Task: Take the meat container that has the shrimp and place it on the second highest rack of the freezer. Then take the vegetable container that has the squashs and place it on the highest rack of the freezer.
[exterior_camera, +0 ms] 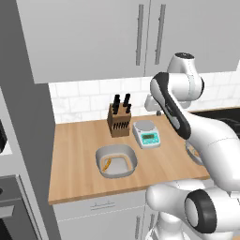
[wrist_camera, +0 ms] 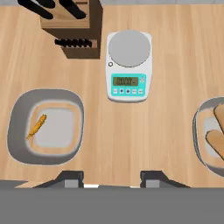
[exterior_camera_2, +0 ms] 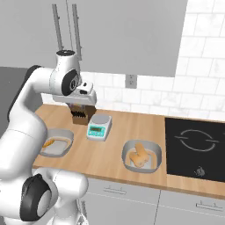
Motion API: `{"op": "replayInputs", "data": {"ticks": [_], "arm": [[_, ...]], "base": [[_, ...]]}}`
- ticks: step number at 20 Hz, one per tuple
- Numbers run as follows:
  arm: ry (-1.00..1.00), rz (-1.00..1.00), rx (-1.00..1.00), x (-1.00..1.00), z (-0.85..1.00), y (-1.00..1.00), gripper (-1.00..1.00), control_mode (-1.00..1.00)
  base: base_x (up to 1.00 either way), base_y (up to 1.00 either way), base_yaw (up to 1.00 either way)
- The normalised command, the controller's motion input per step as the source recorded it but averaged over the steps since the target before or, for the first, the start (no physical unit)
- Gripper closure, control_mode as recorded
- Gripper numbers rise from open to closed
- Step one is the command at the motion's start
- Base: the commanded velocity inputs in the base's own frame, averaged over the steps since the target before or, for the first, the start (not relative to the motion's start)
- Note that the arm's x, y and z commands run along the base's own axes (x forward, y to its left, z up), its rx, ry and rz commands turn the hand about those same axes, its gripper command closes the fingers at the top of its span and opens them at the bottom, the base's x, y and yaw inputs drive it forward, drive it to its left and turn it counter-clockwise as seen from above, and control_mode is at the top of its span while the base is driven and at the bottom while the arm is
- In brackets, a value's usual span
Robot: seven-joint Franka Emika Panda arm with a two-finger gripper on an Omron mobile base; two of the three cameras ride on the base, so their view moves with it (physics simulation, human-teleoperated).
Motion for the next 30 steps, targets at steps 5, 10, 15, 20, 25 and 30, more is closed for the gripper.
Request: {"op": "replayInputs", "data": {"ticks": [5, 10, 15, 20, 25, 30], "arm": [[-0.01, -0.15, 0.04, -0.08, -0.23, -0.44, -1.00, -1.00], [0.06, -0.50, 0.04, -0.02, -0.87, -0.97, -1.00, -1.00], [0.22, -0.65, 0.10, 0.00, -1.00, -1.00, -1.00, -1.00], [0.32, -0.58, 0.04, 0.00, -1.00, -1.00, -1.00, -1.00], [0.34, -0.50, 0.20, -0.04, -0.97, -1.00, -1.00, -1.00], [-0.03, -0.25, 0.31, 0.09, -0.46, -0.64, -1.00, -1.00]], "base": [[0.00, 0.00, 0.00], [0.00, 0.00, 0.00], [0.00, 0.00, 0.00], [0.00, 0.00, 0.00], [0.00, 0.00, 0.00], [0.00, 0.00, 0.00]]}}
